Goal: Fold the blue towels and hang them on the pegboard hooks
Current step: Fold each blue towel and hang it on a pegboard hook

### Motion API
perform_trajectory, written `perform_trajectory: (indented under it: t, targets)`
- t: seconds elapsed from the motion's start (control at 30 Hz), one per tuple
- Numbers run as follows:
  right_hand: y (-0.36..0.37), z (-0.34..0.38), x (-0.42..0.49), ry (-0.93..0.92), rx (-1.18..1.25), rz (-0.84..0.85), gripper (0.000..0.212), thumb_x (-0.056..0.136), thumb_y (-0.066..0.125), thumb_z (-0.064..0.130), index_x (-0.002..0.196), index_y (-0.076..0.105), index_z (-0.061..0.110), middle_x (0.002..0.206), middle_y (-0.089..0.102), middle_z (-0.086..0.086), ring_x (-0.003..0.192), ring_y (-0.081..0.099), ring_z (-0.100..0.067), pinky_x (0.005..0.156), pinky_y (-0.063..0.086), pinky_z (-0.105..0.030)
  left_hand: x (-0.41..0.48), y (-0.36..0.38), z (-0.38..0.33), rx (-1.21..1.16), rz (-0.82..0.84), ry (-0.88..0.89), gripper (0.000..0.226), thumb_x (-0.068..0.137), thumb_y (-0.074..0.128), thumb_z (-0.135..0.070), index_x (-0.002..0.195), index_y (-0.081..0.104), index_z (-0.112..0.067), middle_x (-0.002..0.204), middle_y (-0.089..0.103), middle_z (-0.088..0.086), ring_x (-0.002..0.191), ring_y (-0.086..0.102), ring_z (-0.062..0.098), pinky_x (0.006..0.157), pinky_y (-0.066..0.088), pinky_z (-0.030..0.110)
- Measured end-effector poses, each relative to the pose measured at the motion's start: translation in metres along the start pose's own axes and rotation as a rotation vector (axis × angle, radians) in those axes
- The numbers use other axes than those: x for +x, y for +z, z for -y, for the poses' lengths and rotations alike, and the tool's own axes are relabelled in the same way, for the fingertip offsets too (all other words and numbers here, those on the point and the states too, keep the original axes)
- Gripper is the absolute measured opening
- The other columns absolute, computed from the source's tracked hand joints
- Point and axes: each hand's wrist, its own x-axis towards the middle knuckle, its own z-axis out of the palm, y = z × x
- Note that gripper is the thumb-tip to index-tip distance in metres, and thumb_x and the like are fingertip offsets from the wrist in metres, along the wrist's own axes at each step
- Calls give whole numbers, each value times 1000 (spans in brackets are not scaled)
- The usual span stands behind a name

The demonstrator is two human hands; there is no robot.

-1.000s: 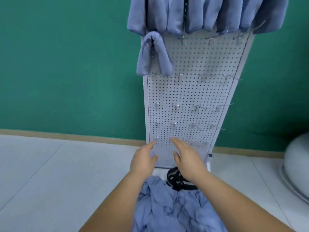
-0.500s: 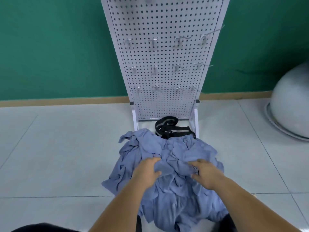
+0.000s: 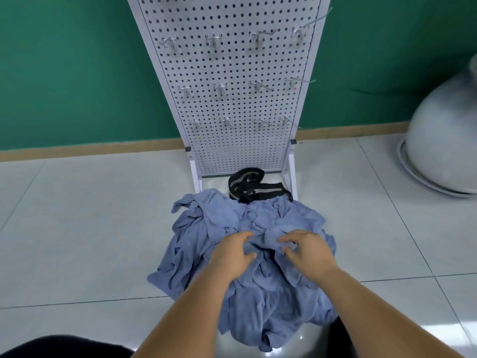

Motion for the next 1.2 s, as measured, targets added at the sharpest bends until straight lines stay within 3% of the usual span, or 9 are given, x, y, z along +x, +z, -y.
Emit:
perform_trajectory:
  t: [0.13,0.3,0.43,0.63,0.77,0.9,1.0,1.1,1.2]
  targets:
    - [-42,43,16,-15,270,-71,18,84,78,16,89,84,32,90,77,21,77,66,8,75,51,-14,13,-14,-33,-135,-76,98,59,91,80,-36,146,60,-29,138,66,-7,126,63,13,107,52,37]
    - [-108,87,30,-83,431,-127,25,84,79,6,85,82,30,80,79,15,71,71,-2,74,53,-14,26,-61,-75,-222,-200,189,13,94,77,-30,105,74,-24,95,75,-8,92,70,11,91,58,40]
    - [-162,116,38,-167,445,-80,24,89,82,21,107,77,35,86,79,7,83,74,-10,84,57,-25,25,-118,-112,-226,-240,248,18,98,71,-32,90,70,-16,78,70,2,74,63,20,79,57,44]
    - [-216,162,33,-238,409,-60,55,81,91,37,128,63,35,86,74,0,79,74,-14,80,59,-31,-5,-196,-160,-368,-224,380,27,98,73,-39,82,70,-17,59,56,-6,57,41,12,54,36,24]
    - [-214,167,35,-254,514,-96,46,90,82,13,130,64,27,92,78,-3,87,77,-24,90,62,-44,-12,-213,-152,-399,-317,385,25,100,70,-34,85,68,-15,62,56,-4,58,41,11,58,38,27]
    - [-202,166,45,-247,481,-122,31,94,66,0,103,77,27,98,78,-5,89,73,-22,86,61,-43,-9,-210,-125,-288,-377,284,10,105,61,-31,103,58,-22,59,46,-7,55,37,13,61,35,32]
    - [-197,168,47,-275,456,-16,11,98,74,20,87,75,18,81,68,-18,73,57,-17,73,55,-38,-11,-210,-124,-303,-316,270,7,107,57,-31,109,52,-27,58,40,-4,55,34,19,56,31,32]
    - [-194,165,56,-293,388,-8,35,102,68,37,84,66,7,74,57,-16,70,48,-16,66,49,-48,-12,-212,-127,-359,-268,317,16,100,64,-45,102,53,-34,67,49,3,60,40,19,59,35,34]
    - [-197,163,62,-286,422,-5,27,107,58,34,95,73,15,90,72,-17,77,59,-18,82,57,-58,-8,-214,-128,-272,-265,336,29,86,78,-53,95,55,-36,73,54,-3,62,47,13,61,39,31]
